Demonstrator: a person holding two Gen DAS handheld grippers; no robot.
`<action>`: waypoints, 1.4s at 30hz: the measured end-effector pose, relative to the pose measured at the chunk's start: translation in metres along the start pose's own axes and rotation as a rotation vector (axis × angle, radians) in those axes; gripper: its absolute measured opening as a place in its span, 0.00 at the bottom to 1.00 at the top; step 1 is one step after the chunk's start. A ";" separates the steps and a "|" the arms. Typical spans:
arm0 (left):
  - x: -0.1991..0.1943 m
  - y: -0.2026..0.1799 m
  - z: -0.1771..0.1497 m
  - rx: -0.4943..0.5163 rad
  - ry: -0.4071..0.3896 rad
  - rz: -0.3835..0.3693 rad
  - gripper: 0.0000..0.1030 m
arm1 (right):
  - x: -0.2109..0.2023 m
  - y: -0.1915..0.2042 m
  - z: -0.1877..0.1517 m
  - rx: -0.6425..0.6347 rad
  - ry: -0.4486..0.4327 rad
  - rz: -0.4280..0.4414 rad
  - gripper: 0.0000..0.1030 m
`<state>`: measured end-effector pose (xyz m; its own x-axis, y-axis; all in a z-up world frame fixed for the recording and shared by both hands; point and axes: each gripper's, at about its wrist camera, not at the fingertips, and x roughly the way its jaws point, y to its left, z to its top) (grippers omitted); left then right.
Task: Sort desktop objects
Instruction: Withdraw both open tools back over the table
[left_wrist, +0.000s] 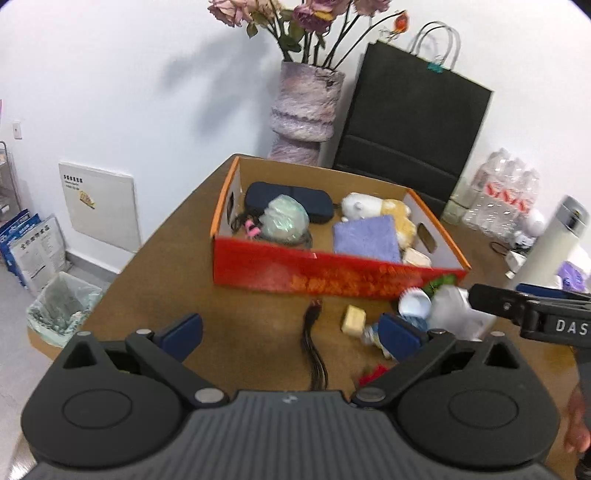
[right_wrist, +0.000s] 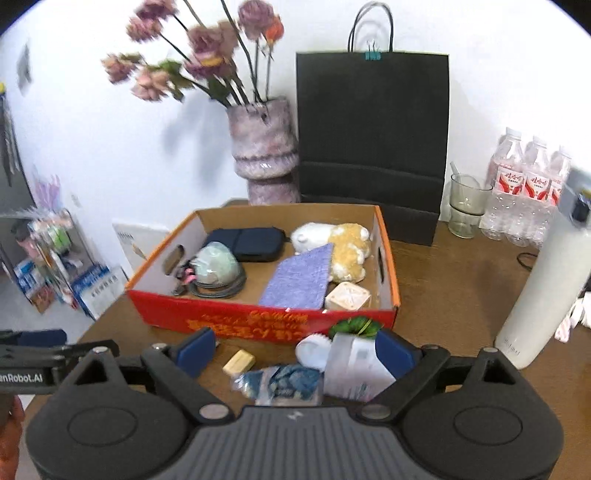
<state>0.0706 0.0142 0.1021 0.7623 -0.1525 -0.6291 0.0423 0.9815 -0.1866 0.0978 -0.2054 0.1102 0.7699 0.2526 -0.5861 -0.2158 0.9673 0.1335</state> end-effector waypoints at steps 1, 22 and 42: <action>-0.006 0.000 -0.009 0.008 -0.021 0.001 1.00 | -0.004 0.000 -0.009 0.004 -0.016 0.005 0.91; -0.056 -0.013 -0.133 0.170 -0.077 0.052 1.00 | -0.075 0.021 -0.149 -0.059 -0.097 -0.047 0.93; -0.022 -0.008 -0.116 0.168 -0.076 0.044 0.88 | -0.046 0.012 -0.137 -0.079 -0.087 -0.088 0.93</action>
<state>-0.0219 -0.0039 0.0297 0.8123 -0.1059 -0.5735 0.1101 0.9935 -0.0276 -0.0222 -0.2089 0.0293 0.8361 0.1715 -0.5212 -0.1893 0.9817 0.0193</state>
